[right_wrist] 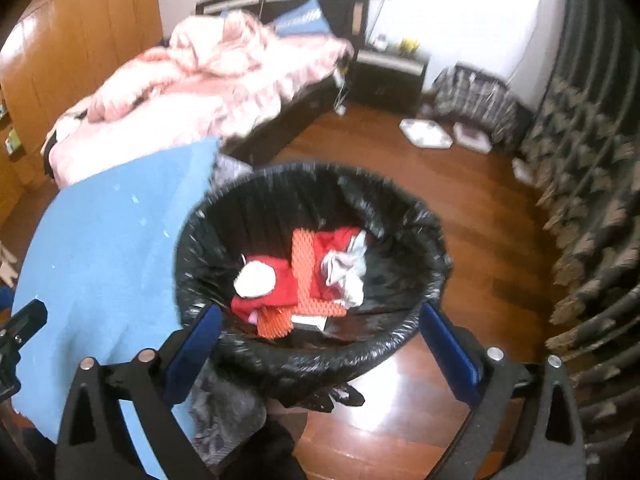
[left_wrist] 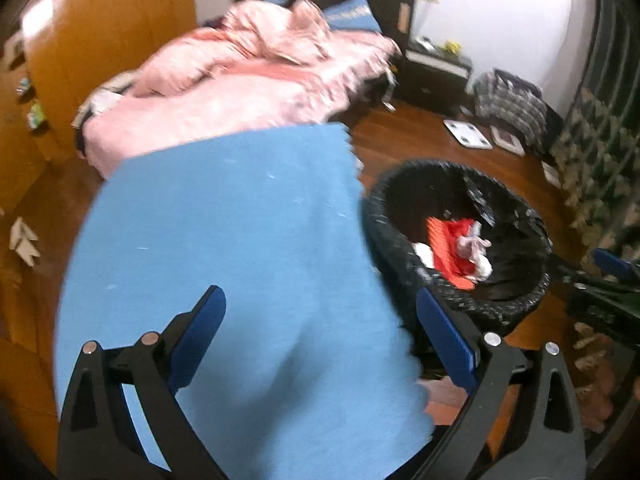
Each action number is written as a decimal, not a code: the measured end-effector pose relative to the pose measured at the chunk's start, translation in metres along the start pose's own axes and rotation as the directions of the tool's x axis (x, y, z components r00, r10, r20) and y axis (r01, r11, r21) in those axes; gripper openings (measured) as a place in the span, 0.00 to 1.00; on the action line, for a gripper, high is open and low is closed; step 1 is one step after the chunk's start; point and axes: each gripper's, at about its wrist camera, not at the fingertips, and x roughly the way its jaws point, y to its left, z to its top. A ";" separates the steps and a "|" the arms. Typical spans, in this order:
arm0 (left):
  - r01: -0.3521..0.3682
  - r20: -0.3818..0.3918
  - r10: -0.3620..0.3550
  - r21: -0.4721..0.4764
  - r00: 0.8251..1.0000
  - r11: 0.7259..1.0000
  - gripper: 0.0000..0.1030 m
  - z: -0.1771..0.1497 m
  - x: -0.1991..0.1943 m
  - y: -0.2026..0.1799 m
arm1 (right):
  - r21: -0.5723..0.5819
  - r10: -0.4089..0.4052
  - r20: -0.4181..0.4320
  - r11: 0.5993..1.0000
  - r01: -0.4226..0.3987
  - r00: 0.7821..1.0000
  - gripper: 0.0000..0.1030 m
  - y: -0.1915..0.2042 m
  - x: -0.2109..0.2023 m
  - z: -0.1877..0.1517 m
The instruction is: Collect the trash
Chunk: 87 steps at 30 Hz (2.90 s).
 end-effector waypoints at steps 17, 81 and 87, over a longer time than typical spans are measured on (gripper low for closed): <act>-0.206 0.248 0.249 -0.187 0.936 0.960 0.95 -0.061 -0.216 0.119 | -0.041 0.043 0.292 0.999 -0.032 0.956 0.94 0.110 -0.216 -0.047; -0.280 0.449 0.435 -0.371 0.781 0.886 0.95 -0.171 -0.433 0.143 | -0.019 0.068 0.654 0.997 -0.074 0.754 0.94 0.126 -0.435 -0.148; -0.284 0.446 0.440 -0.373 0.779 0.883 0.95 -0.171 -0.431 0.138 | -0.017 0.068 0.647 0.997 -0.075 0.760 0.94 0.127 -0.432 -0.150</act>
